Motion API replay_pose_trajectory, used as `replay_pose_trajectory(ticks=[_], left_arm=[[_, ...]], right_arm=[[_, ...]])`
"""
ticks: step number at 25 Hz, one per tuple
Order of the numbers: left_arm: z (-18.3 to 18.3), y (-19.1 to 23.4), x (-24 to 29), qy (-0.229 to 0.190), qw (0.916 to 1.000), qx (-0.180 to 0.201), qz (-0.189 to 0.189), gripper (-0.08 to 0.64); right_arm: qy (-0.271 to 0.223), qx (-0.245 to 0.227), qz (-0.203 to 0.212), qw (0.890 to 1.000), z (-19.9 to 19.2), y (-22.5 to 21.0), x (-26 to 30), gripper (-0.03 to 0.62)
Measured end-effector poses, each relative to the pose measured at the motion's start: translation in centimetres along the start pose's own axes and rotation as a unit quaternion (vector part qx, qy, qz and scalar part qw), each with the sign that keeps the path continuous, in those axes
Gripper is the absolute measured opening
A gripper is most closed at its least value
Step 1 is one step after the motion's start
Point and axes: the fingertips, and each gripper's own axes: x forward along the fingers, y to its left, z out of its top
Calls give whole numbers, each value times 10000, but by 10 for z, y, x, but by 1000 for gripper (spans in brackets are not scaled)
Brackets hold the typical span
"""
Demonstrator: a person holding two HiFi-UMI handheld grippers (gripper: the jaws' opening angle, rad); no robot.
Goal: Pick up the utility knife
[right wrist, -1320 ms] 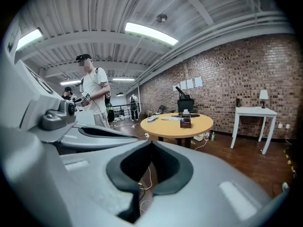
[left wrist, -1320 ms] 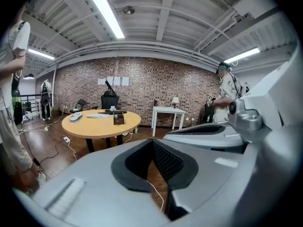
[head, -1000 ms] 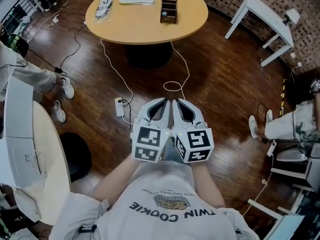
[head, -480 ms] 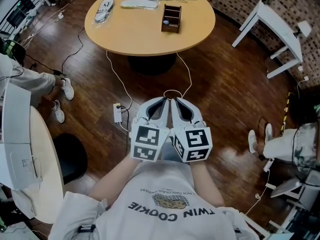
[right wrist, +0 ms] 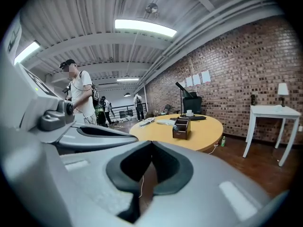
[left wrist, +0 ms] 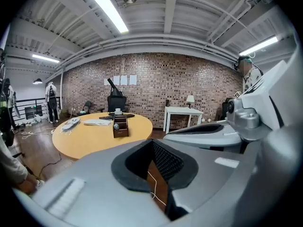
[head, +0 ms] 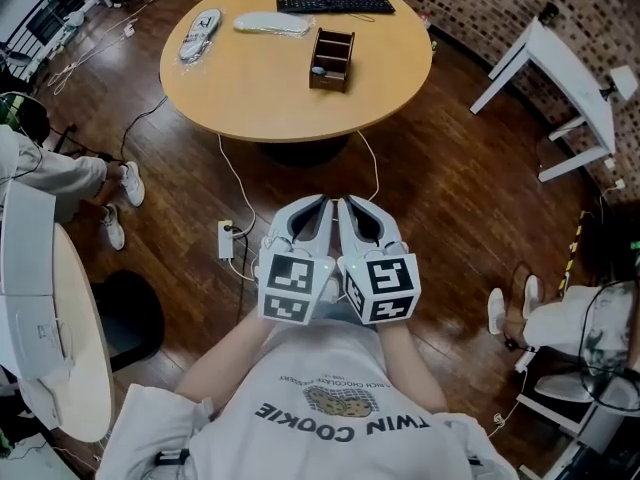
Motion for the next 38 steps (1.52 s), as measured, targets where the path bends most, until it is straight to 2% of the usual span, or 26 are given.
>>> replay_pose_trajectory(ticks=[11,20,27,34,38], left_arm=[[26,1,63,9,9999,105,124,6],[34,27,101,41,9998,123,145,6],[40,60,139,68,9998,175,-40,6],[55,102,177,69,9987,436,-267,6],[53,118,198,136,9966,620,-516,6]], right_arm=[[-152,-79,174,9997,29,-52,30,2],[-81,-55,188,9998,35,-74,71,2],[-13,-13,81,10000,41,-86,120,2],[58,11,-100,9999,54,-100,172,2],[141,3,-196,9997,57,-108,194,2]])
